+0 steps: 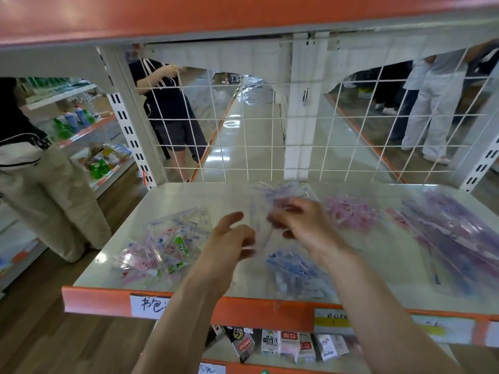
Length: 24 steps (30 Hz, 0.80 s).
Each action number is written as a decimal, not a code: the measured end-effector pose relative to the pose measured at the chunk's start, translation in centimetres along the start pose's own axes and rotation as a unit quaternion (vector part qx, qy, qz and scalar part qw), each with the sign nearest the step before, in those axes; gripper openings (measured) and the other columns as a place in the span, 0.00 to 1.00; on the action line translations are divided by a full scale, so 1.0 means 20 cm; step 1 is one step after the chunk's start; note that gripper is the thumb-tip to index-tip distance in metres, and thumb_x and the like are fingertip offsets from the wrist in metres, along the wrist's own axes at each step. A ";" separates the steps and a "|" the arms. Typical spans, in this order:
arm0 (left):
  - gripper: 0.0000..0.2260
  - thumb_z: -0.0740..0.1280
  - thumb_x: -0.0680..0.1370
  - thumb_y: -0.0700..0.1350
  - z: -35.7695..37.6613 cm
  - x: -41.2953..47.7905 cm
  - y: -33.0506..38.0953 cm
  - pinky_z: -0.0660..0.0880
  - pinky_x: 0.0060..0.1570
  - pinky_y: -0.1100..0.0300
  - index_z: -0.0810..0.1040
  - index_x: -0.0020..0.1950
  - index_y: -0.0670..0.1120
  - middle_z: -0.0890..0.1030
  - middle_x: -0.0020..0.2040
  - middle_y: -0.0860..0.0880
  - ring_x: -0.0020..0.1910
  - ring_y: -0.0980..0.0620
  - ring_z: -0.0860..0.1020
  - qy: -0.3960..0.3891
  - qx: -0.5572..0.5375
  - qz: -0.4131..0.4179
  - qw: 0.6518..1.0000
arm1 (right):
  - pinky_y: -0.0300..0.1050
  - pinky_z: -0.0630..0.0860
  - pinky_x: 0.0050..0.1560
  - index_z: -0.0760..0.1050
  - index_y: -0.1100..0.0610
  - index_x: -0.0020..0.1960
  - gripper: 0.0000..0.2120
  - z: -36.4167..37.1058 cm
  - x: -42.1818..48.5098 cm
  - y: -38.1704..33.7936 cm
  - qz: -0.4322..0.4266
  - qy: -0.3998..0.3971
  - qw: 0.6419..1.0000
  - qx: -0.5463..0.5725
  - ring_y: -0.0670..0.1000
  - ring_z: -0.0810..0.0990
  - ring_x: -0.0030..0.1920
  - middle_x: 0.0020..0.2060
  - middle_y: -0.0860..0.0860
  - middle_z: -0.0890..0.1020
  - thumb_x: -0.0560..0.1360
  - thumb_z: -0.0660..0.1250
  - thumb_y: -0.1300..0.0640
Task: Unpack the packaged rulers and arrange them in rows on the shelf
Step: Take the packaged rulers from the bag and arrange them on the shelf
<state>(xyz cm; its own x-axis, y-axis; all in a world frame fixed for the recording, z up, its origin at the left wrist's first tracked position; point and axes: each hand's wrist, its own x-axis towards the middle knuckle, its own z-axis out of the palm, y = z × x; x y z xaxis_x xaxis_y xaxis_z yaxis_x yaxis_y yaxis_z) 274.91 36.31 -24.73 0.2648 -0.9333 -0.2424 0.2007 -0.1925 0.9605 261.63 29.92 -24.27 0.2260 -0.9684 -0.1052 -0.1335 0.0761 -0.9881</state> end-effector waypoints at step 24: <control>0.11 0.65 0.77 0.41 -0.85 0.00 0.08 0.74 0.46 0.57 0.77 0.58 0.49 0.79 0.51 0.49 0.45 0.53 0.77 0.279 0.091 0.020 0.956 | 0.44 0.70 0.47 0.72 0.57 0.61 0.24 0.69 0.00 -0.06 -0.074 -0.153 0.812 -0.558 0.56 0.77 0.56 0.56 0.53 0.78 0.76 0.62 0.39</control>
<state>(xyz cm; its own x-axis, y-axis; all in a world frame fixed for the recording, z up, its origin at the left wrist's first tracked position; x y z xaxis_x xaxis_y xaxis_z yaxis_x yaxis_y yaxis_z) 291.20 41.11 -25.55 0.7404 -0.6444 -0.1914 0.0257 -0.2573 0.9660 275.21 33.07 -24.68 0.5254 -0.8304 -0.1854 -0.8362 -0.4637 -0.2929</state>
